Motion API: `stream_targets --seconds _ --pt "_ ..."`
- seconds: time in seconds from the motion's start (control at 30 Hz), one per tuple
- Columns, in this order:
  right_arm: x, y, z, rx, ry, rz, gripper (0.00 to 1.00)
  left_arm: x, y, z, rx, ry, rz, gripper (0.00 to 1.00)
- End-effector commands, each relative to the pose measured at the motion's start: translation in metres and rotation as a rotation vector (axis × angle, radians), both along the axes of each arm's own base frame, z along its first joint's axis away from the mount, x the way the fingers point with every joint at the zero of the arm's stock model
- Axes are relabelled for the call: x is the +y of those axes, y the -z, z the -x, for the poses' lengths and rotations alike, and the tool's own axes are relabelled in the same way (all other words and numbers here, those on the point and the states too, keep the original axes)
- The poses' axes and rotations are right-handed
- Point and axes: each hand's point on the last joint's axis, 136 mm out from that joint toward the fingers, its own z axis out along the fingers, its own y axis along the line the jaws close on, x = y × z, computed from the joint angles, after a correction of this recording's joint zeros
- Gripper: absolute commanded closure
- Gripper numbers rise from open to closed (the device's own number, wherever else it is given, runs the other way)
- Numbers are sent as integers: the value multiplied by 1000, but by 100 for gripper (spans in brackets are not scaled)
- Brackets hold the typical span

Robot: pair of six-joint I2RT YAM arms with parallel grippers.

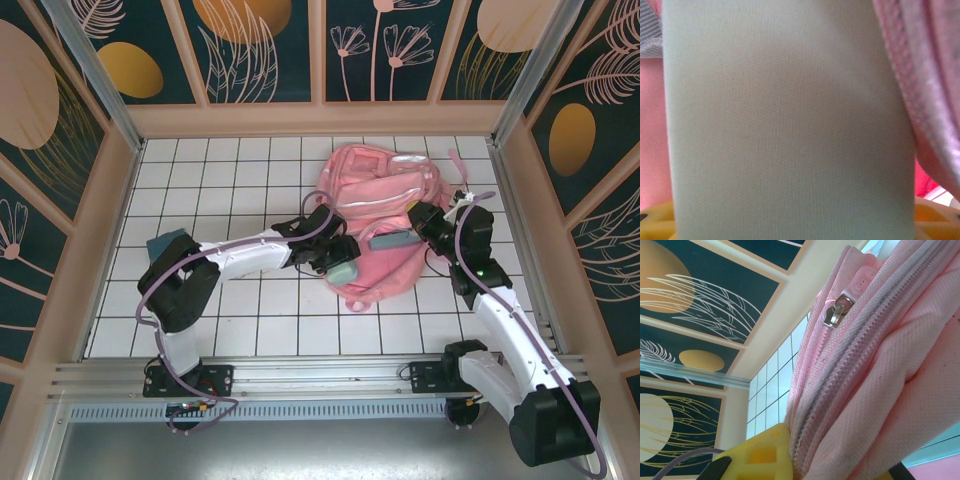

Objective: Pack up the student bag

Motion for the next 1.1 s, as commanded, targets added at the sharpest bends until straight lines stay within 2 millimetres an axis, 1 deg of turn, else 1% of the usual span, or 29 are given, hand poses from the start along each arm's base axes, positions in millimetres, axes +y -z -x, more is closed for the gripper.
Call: stream_targets --seconds 0.0,0.13,0.17,0.23,0.27,0.3,0.4,0.47,0.6,0.73,0.83,0.9,0.93,1.0,1.07 --pt "16 -68 10 -212 -93 -31 100 -33 -34 -31 -96 -101 203 35" --pt "17 -68 10 -212 -99 -30 100 -42 -50 -43 -158 -125 216 32" --pt "17 -67 10 -207 -98 -29 100 -42 -52 -46 -169 -132 209 28" --pt "17 -67 11 -209 -99 -27 100 -41 -56 -51 -192 -136 186 15" --pt "17 -67 11 -207 -98 -28 100 -42 -56 -52 -196 -132 179 10" --pt "16 -67 11 -209 -96 -26 100 -42 -56 -53 -200 -128 166 2" --pt "16 -65 10 -203 -95 -24 100 -38 -58 -54 -213 -132 143 2" --pt "16 -64 10 -203 -94 -24 100 -31 -62 -55 -225 -150 126 2" --pt "16 -63 9 -202 -93 -20 100 -11 -70 -52 -251 -182 52 1" --pt "15 -63 9 -204 -86 -11 100 15 -69 -46 -272 -204 -37 1" --pt "15 -63 9 -204 -87 -15 100 25 -69 -42 -293 -205 -43 2" --pt "16 -62 9 -201 -91 -14 100 32 -63 -41 -294 -211 -78 3" --pt "15 -62 9 -201 -90 -13 100 39 -76 -40 -318 -223 -83 4" --pt "15 -62 9 -201 -91 -10 100 57 -81 -40 -345 -253 -147 6" --pt "16 -62 10 -201 -93 -10 100 79 -87 -38 -375 -292 -211 8"
